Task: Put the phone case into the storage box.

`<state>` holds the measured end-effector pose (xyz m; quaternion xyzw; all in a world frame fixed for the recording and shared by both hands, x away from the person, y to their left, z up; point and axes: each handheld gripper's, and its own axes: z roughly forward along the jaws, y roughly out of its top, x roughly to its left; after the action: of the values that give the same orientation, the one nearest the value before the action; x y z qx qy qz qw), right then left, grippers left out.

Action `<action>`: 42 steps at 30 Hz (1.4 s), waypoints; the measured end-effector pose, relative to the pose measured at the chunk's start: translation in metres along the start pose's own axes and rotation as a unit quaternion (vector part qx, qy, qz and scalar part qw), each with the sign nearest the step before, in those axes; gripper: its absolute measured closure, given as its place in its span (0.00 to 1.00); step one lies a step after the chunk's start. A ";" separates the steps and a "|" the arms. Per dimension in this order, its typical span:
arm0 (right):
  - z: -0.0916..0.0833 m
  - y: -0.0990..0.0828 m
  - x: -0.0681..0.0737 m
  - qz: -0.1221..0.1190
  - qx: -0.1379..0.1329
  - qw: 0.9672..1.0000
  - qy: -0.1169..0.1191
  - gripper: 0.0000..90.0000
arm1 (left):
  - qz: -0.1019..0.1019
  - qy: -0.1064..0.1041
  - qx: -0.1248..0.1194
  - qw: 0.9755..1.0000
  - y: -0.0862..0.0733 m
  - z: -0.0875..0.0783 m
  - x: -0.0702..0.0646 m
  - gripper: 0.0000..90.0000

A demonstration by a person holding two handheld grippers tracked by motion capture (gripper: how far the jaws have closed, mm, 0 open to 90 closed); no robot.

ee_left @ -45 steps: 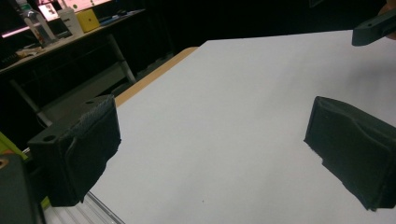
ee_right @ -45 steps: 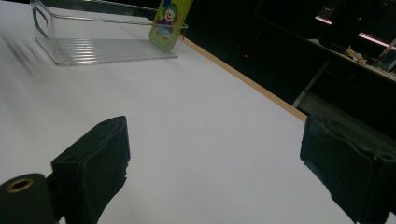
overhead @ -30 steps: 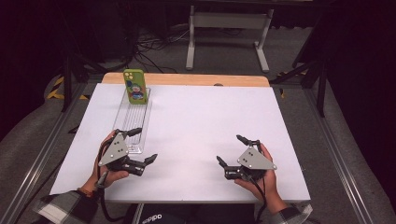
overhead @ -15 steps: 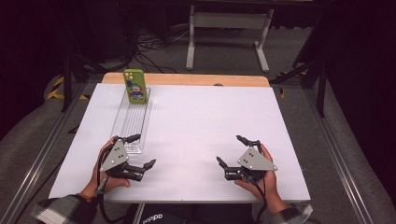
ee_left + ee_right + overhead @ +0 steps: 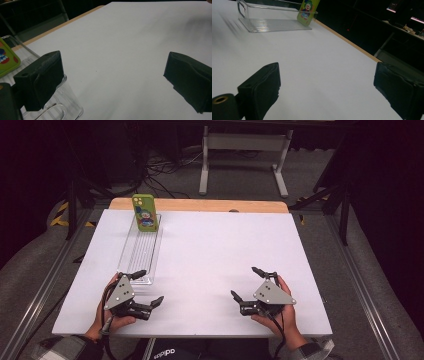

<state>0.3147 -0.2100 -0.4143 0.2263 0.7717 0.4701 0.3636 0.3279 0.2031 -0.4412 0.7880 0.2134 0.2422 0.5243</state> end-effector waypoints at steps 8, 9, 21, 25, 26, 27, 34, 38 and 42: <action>0.002 0.000 0.002 -0.003 0.003 1.000 0.004 0.07 | 0.006 0.012 -0.002 1.000 -0.004 -0.010 0.005 0.03; 0.002 0.000 0.002 -0.003 0.004 1.000 0.005 0.07 | 0.001 0.014 -0.004 1.000 -0.004 -0.010 0.005 0.03; -0.003 0.001 0.002 -0.001 0.000 1.000 0.001 0.07 | 0.001 0.017 -0.002 1.000 -0.002 -0.006 0.003 0.04; -0.002 0.002 0.004 -0.003 0.001 1.000 0.003 0.07 | 0.007 0.014 -0.003 1.000 -0.002 -0.007 0.001 0.04; -0.002 0.003 0.004 -0.004 0.001 1.000 0.001 0.07 | 0.006 0.015 -0.004 1.000 -0.002 -0.008 0.001 0.04; -0.002 0.003 0.005 -0.005 -0.001 1.000 -0.001 0.07 | 0.002 0.015 -0.004 1.000 -0.003 -0.008 0.001 0.04; -0.002 0.003 0.005 -0.003 0.005 1.000 -0.003 0.07 | -0.004 0.013 -0.010 1.000 -0.003 -0.007 0.003 0.04; -0.001 0.003 0.005 -0.003 0.005 1.000 -0.004 0.07 | 0.001 0.015 -0.006 1.000 -0.002 -0.006 0.001 0.05; -0.001 0.003 0.005 -0.001 0.007 1.000 -0.006 0.07 | -0.004 0.018 -0.009 1.000 -0.003 -0.008 0.002 0.04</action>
<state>0.3108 -0.2056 -0.4131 0.2307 0.7731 0.4630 0.3670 0.3239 0.2111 -0.4411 0.7782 0.2236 0.2561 0.5280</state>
